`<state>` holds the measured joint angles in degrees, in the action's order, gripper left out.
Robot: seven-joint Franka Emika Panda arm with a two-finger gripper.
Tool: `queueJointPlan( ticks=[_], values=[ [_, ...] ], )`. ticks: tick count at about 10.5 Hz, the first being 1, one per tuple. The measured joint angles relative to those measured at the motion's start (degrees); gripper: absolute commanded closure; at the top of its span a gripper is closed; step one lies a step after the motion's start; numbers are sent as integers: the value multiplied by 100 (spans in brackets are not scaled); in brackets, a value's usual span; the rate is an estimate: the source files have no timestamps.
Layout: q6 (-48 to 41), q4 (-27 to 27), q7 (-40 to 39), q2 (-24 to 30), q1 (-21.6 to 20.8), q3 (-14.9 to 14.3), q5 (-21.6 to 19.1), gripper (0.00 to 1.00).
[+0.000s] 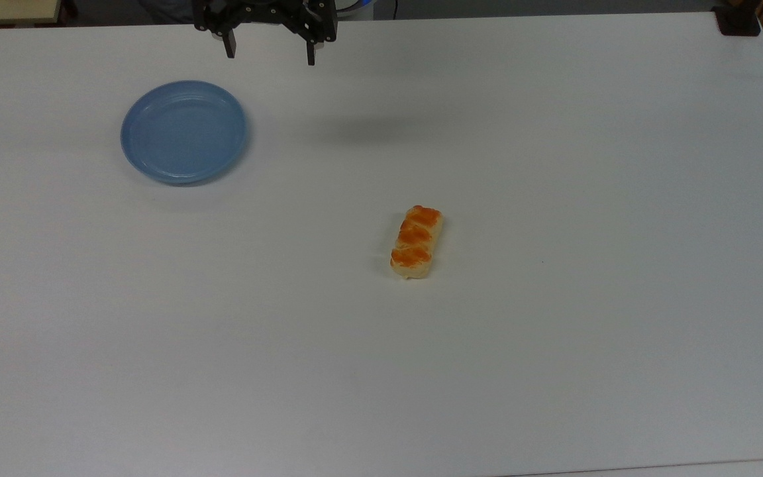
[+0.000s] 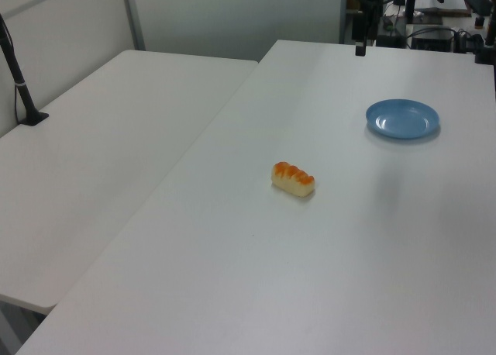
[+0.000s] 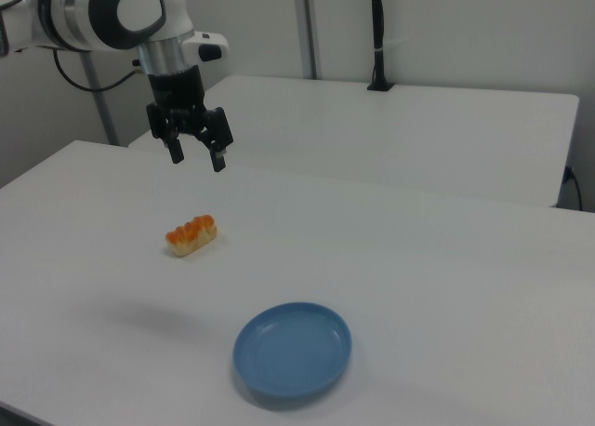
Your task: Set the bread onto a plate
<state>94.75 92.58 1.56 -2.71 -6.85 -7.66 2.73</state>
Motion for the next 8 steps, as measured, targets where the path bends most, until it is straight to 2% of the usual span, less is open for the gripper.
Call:
queueJointPlan(
  ticks=[1, 4, 8],
  values=[
    [0, 0, -1, 1, 0, 3, 0, 0],
    [-15, -69, -131, 175, 251, -239, -165, 0],
    [-31, -59, -141, 211, 254, -245, -176, 0]
  ],
)
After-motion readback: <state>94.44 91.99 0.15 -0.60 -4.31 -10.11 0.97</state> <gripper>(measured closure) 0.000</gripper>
